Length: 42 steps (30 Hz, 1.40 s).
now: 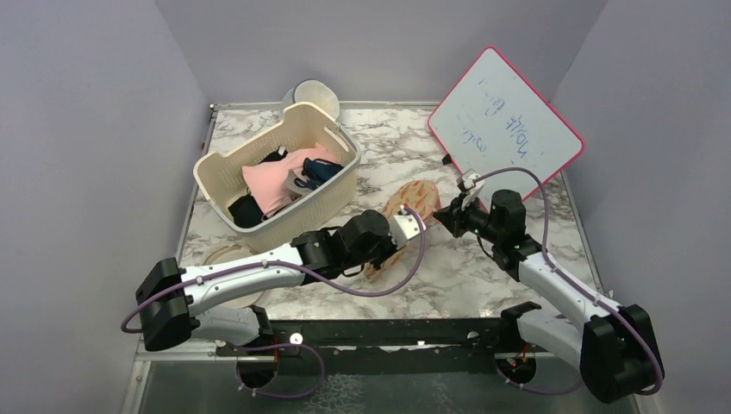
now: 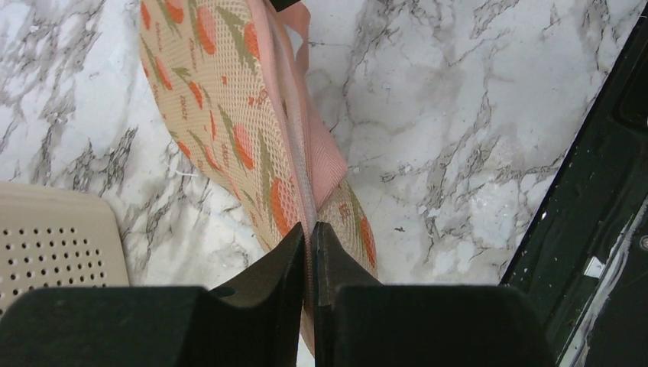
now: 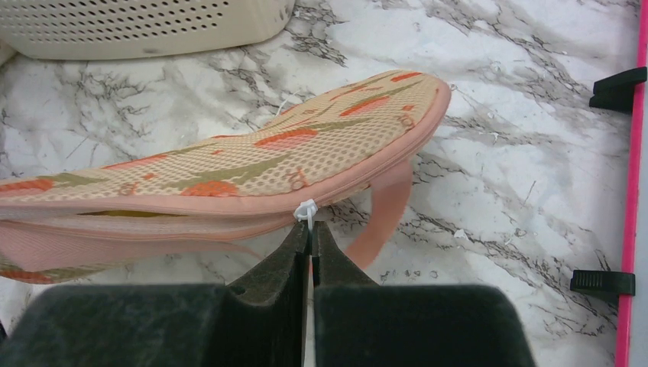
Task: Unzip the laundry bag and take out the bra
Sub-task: Unzip the laundry bag at the center of the board.
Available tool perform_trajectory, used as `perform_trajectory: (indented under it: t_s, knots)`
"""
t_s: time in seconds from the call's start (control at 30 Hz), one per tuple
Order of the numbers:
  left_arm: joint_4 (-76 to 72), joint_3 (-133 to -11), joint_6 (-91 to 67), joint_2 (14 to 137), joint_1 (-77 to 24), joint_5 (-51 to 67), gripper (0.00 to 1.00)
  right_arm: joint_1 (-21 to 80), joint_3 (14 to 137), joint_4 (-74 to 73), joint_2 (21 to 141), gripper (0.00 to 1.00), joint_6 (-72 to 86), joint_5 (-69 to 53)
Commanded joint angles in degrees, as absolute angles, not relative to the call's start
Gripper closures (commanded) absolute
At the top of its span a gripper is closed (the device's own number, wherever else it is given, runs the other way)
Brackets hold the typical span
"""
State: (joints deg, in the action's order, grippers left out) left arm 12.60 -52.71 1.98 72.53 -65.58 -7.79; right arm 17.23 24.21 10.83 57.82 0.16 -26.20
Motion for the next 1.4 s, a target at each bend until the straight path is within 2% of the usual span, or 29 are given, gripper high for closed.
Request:
perform_trajectory:
  t_s: [0.0,0.23,0.37,0.5,0.6,0.73,0.93,1.17,1.37]
  knots:
    - [15.6,-51.2,0.9,68.5,-65.6,-10.4,1.00,16.7,26.5,15.3,59.4,0.99,-0.4,-22.9]
    - [16.2,-51.1,-1.2,69.1,-65.6,-10.8,1.00,16.7,24.3,18.6,57.5,0.99,-1.4,-31.4]
    - [12.8,-51.9,-4.6,70.3,-65.6,-8.6,0.58,16.8,22.8,18.1,55.8,0.99,-0.8,-34.0]
    - [5.0,-51.3,-8.0,70.5,-65.5,-4.9,0.37,16.7,21.3,17.8,53.4,0.99,-0.4,-35.2]
    - [2.6,-54.0,-10.6,73.2,-65.3,-5.5,0.30,16.7,21.0,17.7,52.5,0.99,-0.1,-36.9]
    - [5.1,-60.4,-14.4,79.5,-63.7,-10.1,0.31,16.8,20.3,18.5,52.0,0.99,0.7,-37.8]
    - [8.7,-66.2,-14.7,86.8,-61.6,-10.5,0.48,16.8,19.8,18.7,51.2,0.99,1.0,-38.2]
    - [8.7,-66.2,-12.0,88.4,-61.4,-12.6,0.56,16.8,19.8,18.3,50.1,0.99,1.1,-38.2]
    - [8.6,-67.0,-9.9,90.1,-61.3,-13.9,0.73,16.7,19.8,18.5,50.8,0.99,1.2,-38.3]
